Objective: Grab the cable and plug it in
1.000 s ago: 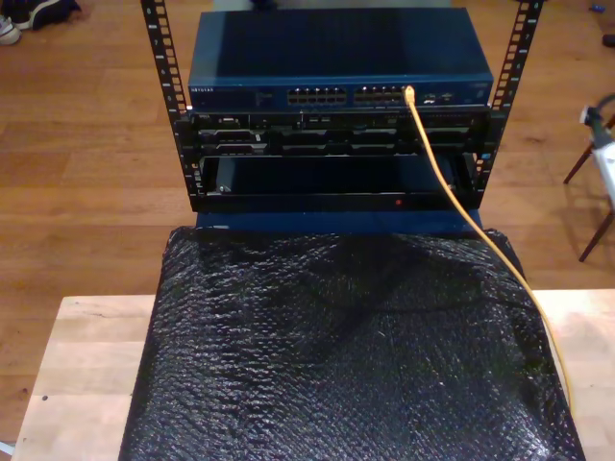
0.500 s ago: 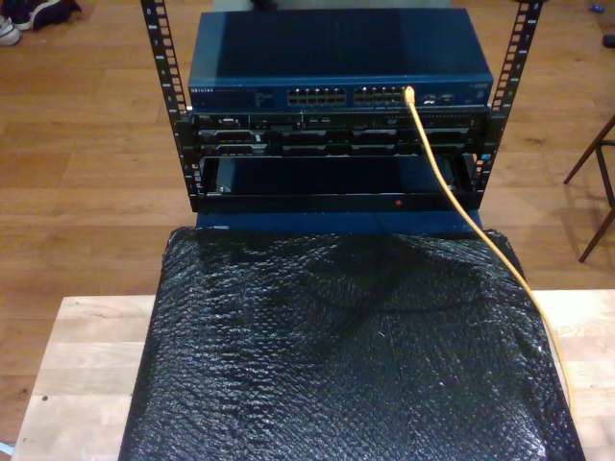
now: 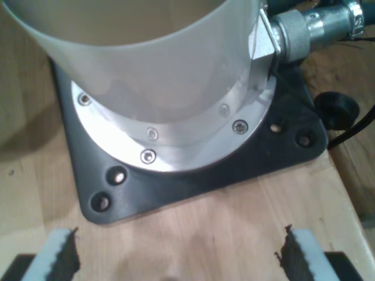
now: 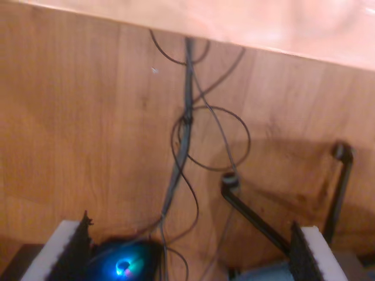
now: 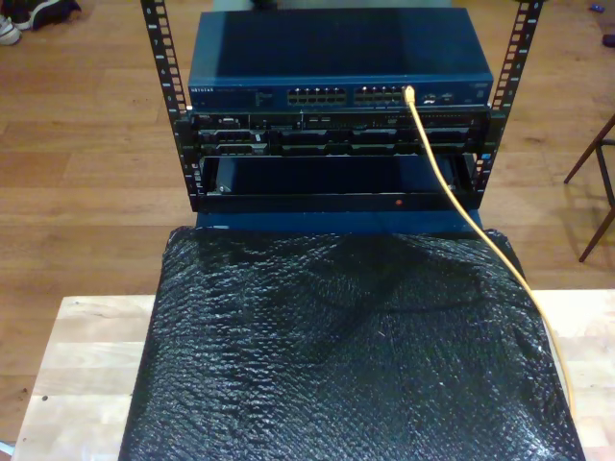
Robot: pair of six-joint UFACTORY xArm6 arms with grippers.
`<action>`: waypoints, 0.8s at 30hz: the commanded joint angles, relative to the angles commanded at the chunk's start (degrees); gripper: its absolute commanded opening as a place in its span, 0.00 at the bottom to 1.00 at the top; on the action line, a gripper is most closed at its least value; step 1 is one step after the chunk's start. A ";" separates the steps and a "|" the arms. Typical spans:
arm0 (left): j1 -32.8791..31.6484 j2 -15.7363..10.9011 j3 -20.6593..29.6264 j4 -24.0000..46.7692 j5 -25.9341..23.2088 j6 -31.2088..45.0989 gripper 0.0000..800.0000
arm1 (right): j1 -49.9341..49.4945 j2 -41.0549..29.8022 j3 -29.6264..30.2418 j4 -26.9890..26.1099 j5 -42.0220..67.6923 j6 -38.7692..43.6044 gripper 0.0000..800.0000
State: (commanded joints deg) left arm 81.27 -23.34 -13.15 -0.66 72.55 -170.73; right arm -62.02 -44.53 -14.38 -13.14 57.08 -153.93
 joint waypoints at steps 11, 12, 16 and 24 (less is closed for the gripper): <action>0.00 0.00 0.00 0.00 0.00 0.00 1.00 | -8.44 -3.69 8.00 0.09 1.14 -10.81 1.00; 0.00 0.00 0.00 0.00 0.00 0.00 1.00 | -9.85 -3.60 8.53 0.18 0.88 -11.96 1.00; 0.00 0.00 0.00 0.00 0.00 0.00 1.00 | -15.30 -2.55 10.20 0.26 -0.26 -14.77 1.00; 0.00 0.00 0.00 0.00 0.00 0.00 1.00 | -20.66 2.81 11.60 0.79 -1.93 -20.48 1.00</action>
State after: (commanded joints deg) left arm 81.27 -23.34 -13.15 -0.66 72.55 -170.73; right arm -82.68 -41.71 -2.78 -12.35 55.14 -174.42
